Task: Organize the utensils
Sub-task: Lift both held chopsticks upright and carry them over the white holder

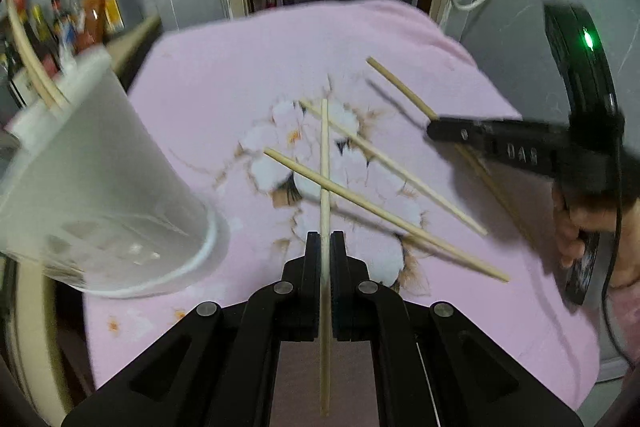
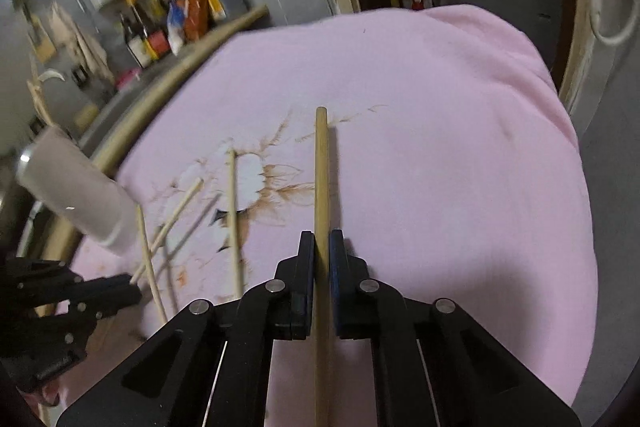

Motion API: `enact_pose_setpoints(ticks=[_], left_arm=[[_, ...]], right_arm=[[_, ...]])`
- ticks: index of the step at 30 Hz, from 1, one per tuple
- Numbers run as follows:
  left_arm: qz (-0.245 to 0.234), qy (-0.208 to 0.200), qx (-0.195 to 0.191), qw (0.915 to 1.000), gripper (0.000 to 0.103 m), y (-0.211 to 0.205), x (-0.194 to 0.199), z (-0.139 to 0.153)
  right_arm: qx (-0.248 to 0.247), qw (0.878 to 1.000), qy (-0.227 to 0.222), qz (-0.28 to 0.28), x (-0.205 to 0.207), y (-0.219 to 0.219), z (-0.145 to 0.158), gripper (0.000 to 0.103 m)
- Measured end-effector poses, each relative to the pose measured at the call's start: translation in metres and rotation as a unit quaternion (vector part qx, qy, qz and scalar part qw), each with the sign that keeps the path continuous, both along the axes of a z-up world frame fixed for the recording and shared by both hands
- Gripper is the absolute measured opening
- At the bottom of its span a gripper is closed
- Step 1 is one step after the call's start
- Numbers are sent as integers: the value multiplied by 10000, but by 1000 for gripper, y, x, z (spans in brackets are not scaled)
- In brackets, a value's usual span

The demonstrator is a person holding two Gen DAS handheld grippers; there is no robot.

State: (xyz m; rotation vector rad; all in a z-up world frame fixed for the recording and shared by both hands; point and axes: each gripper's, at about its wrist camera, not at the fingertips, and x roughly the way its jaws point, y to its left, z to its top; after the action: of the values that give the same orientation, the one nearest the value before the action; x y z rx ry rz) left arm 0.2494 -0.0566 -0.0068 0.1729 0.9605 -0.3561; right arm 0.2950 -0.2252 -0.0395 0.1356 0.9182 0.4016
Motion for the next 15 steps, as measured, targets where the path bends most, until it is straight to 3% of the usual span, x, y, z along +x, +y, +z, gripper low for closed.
enact_pose_setpoints(ticks=[3,7,10,15], left_arm=[[62,-541,-61,9985,2,-1,-10,20],[182,-1289,-444,9905,2,-2,-23,39],[356,-2106,-839,9733,2,0,-41,49],[569,-2991,-1232,9445,3,2,-60,58]], right_arm=[[188,9979,-609,-143,-24,-5,14,5],[347,9846,-1680,-333,-60,-4,35,5],[214,9673,-2481,-489,-84,3,48,5],[-90,9286,-3629,-763,-117,13,66,5]])
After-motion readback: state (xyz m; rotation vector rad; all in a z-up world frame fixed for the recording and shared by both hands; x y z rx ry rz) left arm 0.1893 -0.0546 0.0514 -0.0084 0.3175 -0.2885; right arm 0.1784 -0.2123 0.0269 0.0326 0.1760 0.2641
